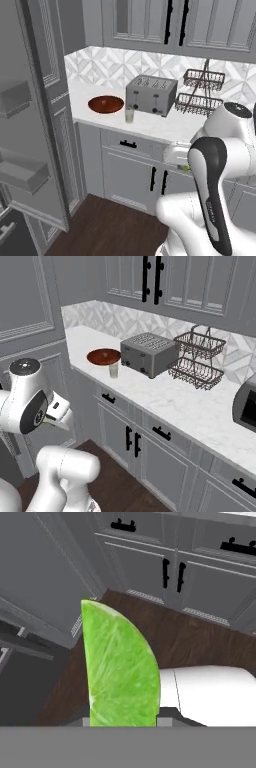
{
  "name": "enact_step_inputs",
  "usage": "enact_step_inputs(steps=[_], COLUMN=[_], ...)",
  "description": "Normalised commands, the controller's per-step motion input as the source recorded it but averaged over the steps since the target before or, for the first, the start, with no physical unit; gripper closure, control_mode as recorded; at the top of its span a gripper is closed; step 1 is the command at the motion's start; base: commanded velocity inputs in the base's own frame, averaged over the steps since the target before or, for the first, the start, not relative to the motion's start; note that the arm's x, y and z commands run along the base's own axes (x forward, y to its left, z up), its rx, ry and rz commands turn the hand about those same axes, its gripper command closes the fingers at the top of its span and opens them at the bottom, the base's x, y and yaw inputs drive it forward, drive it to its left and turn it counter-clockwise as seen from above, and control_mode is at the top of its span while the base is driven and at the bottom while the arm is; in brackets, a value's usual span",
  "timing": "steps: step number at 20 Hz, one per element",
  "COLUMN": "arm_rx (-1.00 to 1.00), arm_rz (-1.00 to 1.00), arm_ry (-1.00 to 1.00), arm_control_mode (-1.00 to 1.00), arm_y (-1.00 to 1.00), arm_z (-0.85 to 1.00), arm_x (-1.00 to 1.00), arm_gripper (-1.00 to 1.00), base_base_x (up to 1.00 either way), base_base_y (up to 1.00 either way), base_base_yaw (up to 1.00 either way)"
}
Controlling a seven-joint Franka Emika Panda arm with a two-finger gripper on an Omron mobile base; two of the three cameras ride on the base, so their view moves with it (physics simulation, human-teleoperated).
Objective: Grab a lemon wedge from the fridge and one ice cube from the ice bowl, and put them in the glass of lemonade.
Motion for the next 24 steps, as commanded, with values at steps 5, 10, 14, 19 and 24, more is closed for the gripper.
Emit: enact_step_inputs(steps=[5, 10, 14, 19, 24], arm_rx=[0.00, 0.00, 0.00, 0.00, 0.00], arm_rz=[0.00, 0.00, 0.00, 0.00, 0.00], arm_ry=[0.00, 0.00, 0.00, 0.00, 0.00], arm_control_mode=[1.00, 1.00, 1.00, 1.00, 1.00], arm_y=[0.00, 0.00, 0.00, 0.00, 0.00], arm_z=[0.00, 0.00, 0.00, 0.00, 0.00], arm_x=[0.00, 0.00, 0.00, 0.00, 0.00], arm_gripper=[1.00, 1.00, 1.00, 1.00, 1.00], base_base_x=[0.88, 0.99, 1.00, 0.52, 0.00], base_base_y=[0.01, 0.04, 0.00, 0.00, 0.00], base_base_yaw=[-0.10, -0.13, -0.10, -0.02, 0.00])
